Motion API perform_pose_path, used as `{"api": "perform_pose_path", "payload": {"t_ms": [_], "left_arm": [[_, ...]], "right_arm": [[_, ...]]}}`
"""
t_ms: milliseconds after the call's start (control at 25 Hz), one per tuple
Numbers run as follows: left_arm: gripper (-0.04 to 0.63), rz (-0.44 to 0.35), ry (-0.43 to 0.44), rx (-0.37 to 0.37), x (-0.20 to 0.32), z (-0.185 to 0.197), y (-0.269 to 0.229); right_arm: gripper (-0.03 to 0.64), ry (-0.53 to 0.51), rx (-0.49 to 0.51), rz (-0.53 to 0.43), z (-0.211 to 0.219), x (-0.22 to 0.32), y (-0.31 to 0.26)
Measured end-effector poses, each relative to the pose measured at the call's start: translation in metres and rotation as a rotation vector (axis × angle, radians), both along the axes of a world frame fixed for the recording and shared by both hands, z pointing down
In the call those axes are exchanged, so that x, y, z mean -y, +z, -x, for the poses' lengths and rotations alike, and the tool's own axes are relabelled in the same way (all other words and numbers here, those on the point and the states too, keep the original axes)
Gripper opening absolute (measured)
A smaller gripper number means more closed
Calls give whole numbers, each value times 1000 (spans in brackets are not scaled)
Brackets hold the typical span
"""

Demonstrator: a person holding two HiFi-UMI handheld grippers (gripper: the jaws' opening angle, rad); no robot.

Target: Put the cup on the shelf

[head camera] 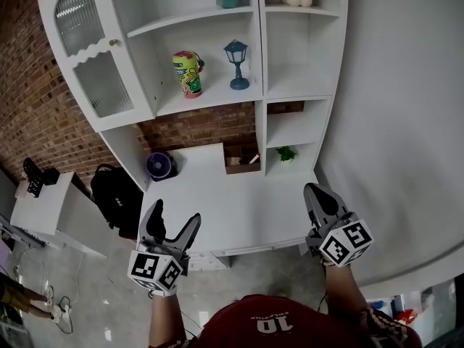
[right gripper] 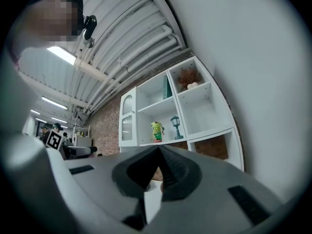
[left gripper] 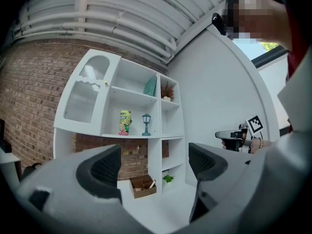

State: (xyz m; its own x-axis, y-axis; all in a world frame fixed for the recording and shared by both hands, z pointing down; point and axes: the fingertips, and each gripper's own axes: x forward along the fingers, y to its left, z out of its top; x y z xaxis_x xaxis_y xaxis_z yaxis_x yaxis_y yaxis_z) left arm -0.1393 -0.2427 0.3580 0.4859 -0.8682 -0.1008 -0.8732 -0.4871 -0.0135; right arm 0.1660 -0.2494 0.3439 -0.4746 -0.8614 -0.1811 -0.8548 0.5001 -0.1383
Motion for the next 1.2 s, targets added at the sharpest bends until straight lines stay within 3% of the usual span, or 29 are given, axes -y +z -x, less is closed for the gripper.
{"api": "perform_pose_path", "payload": {"t_ms": [320, 560, 840, 1200], "left_arm": [[357, -24, 7, 20, -5, 20, -5], [280, -20, 21, -72, -7, 22, -9], [189, -61, 8, -60, -6, 10, -13], [133, -64, 15, -41, -8, 3, -15]], "right_arm": [[5, 39, -9, 15, 25, -10, 3], [5, 14, -50, 14, 41, -10, 0], [5, 14, -77, 2, 35, -10, -9], [5, -2, -59, -6, 33, -12, -10]]}}
